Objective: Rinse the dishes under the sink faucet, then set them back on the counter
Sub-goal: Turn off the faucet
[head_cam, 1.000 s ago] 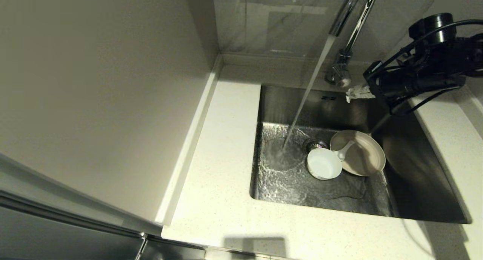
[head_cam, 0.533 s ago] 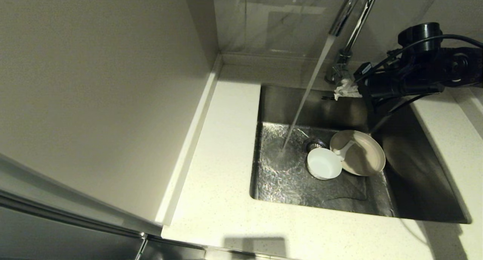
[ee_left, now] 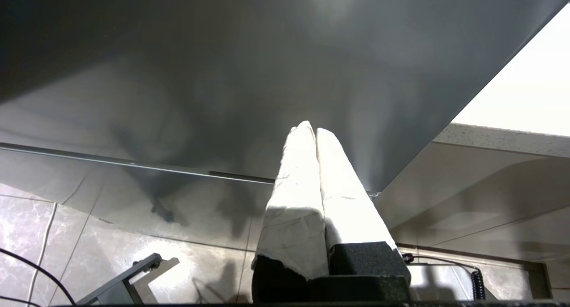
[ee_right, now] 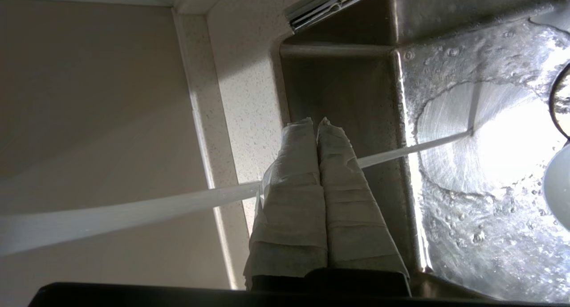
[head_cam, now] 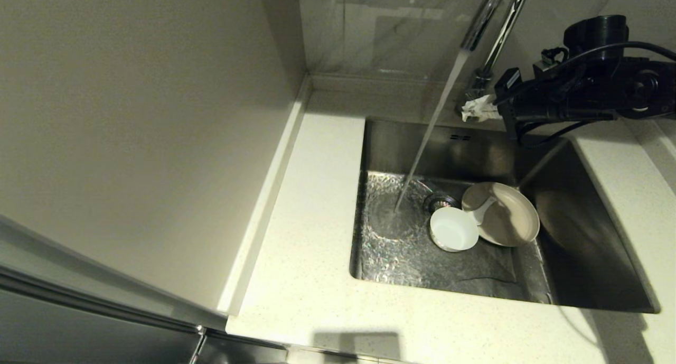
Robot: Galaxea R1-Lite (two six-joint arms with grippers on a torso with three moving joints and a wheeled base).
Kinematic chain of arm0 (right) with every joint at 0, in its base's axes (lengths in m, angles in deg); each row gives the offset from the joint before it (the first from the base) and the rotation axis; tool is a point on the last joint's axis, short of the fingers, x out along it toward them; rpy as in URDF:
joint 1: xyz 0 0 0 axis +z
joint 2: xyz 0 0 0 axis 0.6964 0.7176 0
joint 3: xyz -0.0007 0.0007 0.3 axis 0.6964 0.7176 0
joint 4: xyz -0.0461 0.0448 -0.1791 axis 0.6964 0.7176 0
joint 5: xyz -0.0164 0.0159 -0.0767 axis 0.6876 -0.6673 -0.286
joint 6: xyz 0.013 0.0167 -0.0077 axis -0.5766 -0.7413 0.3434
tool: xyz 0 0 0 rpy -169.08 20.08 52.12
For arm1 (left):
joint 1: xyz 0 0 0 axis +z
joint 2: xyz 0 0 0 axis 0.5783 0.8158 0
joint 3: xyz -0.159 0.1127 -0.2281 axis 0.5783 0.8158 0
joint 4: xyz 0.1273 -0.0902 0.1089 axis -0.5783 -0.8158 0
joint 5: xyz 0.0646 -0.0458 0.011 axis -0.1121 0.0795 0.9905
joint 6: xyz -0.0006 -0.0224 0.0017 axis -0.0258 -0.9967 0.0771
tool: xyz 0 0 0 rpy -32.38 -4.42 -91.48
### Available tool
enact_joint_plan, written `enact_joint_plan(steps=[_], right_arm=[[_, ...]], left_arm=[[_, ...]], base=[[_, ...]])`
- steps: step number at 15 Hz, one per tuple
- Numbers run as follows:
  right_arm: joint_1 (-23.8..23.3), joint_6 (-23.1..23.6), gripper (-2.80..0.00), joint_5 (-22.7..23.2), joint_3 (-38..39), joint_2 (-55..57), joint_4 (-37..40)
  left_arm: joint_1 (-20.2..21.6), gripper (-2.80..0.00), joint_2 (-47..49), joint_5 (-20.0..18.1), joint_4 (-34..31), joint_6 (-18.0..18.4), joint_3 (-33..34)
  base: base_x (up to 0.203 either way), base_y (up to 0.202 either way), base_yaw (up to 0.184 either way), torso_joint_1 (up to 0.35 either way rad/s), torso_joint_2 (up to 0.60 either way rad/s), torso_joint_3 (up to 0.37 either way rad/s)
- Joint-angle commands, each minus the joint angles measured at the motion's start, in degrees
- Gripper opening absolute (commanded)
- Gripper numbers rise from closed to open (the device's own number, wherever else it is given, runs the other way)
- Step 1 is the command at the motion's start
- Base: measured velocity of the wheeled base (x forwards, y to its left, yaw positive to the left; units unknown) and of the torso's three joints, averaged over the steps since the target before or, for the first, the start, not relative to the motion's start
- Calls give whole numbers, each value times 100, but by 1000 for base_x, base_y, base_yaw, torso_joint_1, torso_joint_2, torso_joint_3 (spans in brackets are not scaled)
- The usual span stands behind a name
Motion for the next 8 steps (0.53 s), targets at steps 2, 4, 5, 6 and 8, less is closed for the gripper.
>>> enact_joint_plan(steps=[2,4,5,6,8], right_arm=[[71,94,-280,17,2,32,-6],[105,210,-280,0,2,96,-52],[105,241,-280,-17,2,154,-184],[105,264,-280,-34,2,219,-353],[105,419,-280,-80,2,305,-471]], left_arm=[[2,-280,-18,4,2,-4,0],[2,-280,-18,4,2,-4,0],[2,-280,-18,4,2,-4,0],[2,-280,-18,4,2,-4,0],[2,-280,-18,4,2,-4,0]], base=[[0,0,0,0,0,0],[0,0,0,0,0,0],[0,0,0,0,0,0],[0,0,0,0,0,0],[0,0,0,0,0,0]])
